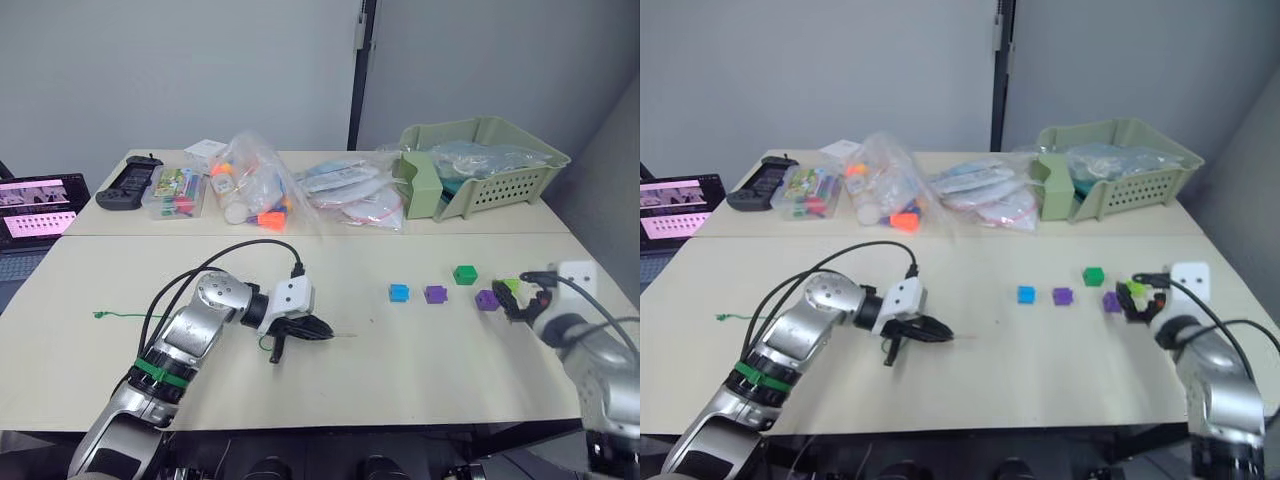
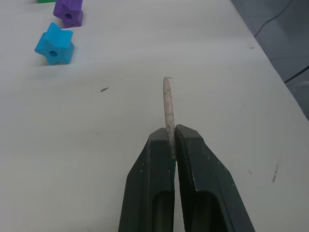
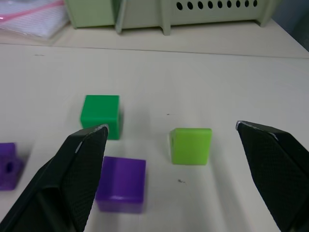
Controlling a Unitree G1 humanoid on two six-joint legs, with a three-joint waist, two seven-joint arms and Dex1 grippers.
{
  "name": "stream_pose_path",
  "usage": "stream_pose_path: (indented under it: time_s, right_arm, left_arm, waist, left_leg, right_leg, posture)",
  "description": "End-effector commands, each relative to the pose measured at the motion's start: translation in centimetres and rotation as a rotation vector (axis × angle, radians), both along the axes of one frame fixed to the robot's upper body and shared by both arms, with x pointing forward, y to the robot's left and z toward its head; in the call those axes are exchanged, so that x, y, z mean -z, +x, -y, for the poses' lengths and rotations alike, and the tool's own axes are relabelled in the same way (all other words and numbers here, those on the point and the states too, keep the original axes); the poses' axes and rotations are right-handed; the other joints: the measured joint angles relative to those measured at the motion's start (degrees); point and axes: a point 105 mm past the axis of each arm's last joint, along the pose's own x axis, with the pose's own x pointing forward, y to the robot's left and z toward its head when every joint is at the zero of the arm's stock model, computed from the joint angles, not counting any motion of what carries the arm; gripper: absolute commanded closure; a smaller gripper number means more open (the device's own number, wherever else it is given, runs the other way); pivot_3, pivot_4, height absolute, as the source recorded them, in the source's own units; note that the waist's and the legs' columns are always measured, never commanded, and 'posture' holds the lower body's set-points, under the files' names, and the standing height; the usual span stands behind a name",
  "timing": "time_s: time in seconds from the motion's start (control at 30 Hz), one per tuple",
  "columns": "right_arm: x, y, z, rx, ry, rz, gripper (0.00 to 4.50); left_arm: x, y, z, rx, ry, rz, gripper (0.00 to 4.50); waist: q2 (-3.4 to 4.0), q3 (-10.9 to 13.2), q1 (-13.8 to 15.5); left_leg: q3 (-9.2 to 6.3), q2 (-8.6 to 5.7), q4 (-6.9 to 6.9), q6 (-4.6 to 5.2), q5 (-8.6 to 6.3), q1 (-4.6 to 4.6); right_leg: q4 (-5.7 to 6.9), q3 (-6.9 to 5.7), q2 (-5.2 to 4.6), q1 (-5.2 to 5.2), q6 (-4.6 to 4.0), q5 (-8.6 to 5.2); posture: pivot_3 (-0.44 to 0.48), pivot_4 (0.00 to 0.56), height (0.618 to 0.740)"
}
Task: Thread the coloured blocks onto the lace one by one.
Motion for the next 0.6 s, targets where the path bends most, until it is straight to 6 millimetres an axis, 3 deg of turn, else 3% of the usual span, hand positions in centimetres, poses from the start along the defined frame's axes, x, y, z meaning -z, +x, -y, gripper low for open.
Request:
stream_pose_path:
  time_s: [0.03,0.2,0.6]
  right_arm:
    - [-0.8,1.4,1.8,0.072,0.007,0.014,0.00]
    - [-1.0,2.9,2.7,0.088,0.002,-0.029,0.00]
    - [0.8,4.0,3.5,0.051,0.010,-0.157,0.00]
  left_arm:
    - [-0.6,-0.7,0.3,0.003,-0.033,0.019,4.46]
    - [-0.3,-1.1,0.2,-0.018,-0.040,0.014,4.46]
    - [-0.5,-1.0,0.3,-0.037,-0.037,0.030,4.46]
  waist:
    - [0.03,0.00,-0.10]
    - [0.04,0.01,-0.05]
    - [0.04,0.01,-0.68]
  left_leg:
    - [0.00,-0.01,-0.02,0.00,0.00,-0.03]
    - [-0.02,0.02,0.00,0.00,0.00,-0.04]
    - [-0.02,0.01,-0.02,0.00,0.00,-0.01]
  right_leg:
    - [-0.02,0.03,-0.04,-0.03,0.00,0.00]
    - [-0.02,0.02,-0.07,-0.02,0.00,0.00]
    - [-0.04,0.03,-0.06,0.01,0.00,0.01]
  posture:
    - [0.000,0.150,0.740]
    - [0.000,0.150,0.740]
    - [0.000,0.150,0.740]
